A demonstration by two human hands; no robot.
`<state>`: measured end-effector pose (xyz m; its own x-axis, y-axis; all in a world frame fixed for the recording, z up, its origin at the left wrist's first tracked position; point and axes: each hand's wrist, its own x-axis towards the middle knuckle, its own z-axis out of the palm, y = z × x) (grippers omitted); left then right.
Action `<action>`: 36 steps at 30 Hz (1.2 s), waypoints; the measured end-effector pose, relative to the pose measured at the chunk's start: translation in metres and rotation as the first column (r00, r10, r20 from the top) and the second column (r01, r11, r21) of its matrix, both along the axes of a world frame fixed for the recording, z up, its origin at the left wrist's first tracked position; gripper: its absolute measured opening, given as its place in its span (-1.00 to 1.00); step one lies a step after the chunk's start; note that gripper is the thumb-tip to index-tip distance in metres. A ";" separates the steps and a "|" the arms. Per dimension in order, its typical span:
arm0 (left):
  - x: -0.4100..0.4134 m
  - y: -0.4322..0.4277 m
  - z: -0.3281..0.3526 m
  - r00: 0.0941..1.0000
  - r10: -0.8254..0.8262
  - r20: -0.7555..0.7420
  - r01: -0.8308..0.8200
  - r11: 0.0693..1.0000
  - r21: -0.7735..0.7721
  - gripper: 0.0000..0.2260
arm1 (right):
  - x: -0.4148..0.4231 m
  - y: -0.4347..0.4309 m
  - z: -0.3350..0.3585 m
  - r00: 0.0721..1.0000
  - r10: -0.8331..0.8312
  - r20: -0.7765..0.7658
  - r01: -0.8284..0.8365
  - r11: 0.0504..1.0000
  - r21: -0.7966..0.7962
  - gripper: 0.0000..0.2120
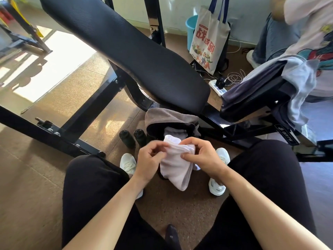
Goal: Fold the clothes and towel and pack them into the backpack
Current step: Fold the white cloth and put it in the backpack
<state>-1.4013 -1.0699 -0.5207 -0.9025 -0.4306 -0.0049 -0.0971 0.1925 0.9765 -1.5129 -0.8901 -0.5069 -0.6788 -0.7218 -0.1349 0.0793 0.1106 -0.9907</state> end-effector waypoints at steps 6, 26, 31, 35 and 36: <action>-0.001 -0.015 -0.001 0.964 -0.163 0.210 0.064 0.908 0.414 -0.49 | -0.014 0.014 0.009 0.914 0.094 0.395 0.003 0.971 -0.237 -0.65; 0.002 -0.001 0.001 0.954 -0.244 0.173 0.238 0.970 0.056 -0.48 | 0.008 -0.004 -0.004 0.987 0.054 -0.154 -0.020 0.977 0.211 -0.84; 0.008 -0.010 0.026 0.945 -0.321 0.066 0.278 0.890 0.361 -0.32 | -0.010 -0.001 0.010 0.970 -0.239 0.037 0.225 0.950 0.218 -0.71; 0.007 -0.002 0.027 0.962 -0.260 0.086 0.220 0.922 0.318 -0.53 | -0.012 0.002 0.007 0.949 -0.224 0.222 0.190 0.968 0.163 -0.67; 0.006 0.001 0.026 0.972 -0.220 0.085 0.187 0.938 0.291 -0.63 | -0.011 0.002 0.006 0.945 -0.215 0.245 0.178 0.970 0.166 -0.67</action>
